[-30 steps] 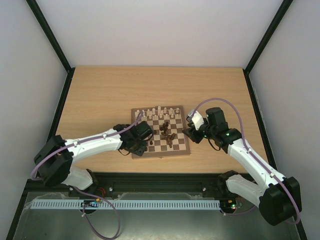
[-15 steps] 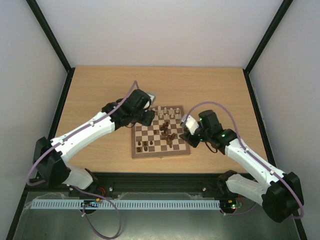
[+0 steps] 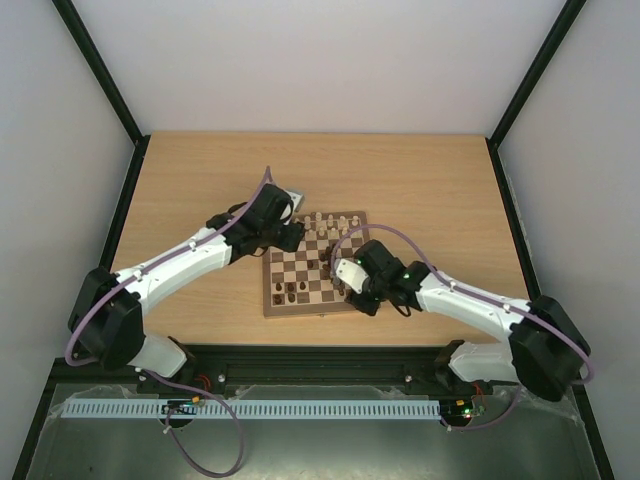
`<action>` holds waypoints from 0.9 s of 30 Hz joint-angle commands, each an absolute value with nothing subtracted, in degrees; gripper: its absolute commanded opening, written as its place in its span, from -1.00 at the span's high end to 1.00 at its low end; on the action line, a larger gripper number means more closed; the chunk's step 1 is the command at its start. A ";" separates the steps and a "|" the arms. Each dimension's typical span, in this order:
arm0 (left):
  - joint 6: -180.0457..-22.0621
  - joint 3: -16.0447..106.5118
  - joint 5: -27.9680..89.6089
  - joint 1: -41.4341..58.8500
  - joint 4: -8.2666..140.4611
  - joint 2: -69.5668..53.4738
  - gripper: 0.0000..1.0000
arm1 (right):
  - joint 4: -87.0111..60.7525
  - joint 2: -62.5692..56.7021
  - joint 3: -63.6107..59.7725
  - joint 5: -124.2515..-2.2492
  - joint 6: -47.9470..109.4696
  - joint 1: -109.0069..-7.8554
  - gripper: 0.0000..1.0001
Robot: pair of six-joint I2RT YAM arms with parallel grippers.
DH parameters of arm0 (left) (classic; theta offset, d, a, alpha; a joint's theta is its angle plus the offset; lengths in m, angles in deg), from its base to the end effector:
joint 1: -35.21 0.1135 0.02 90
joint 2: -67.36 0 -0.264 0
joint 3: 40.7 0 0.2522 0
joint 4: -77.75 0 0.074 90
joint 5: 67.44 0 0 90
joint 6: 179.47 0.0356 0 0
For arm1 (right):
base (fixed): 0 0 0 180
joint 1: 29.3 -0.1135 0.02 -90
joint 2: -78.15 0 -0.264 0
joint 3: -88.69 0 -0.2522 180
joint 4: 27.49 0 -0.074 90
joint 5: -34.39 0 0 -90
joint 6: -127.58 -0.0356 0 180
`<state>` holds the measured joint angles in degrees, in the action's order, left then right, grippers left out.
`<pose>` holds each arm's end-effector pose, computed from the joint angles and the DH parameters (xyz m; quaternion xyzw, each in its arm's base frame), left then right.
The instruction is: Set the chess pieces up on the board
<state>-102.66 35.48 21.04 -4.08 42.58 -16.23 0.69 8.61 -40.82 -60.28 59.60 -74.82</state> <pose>0.2493 -0.2027 0.2692 0.2015 0.8931 -0.1669 0.3660 0.1664 0.1736 0.1982 -0.5295 0.7651 0.1113 0.3490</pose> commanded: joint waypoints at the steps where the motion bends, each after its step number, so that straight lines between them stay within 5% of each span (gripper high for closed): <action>1: -102.04 34.09 20.56 -3.20 45.51 -13.82 -0.14 | -0.81 3.54 -35.58 -58.49 56.40 -75.52 0.25; 27: -101.38 33.49 19.39 -3.18 44.92 -13.48 -0.17 | -1.54 -4.50 -34.33 -51.24 55.08 -75.55 0.33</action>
<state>-102.23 33.97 19.71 -3.14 44.38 -14.35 -2.41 -4.37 -33.17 -54.90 54.05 -75.17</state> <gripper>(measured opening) 0.584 0.339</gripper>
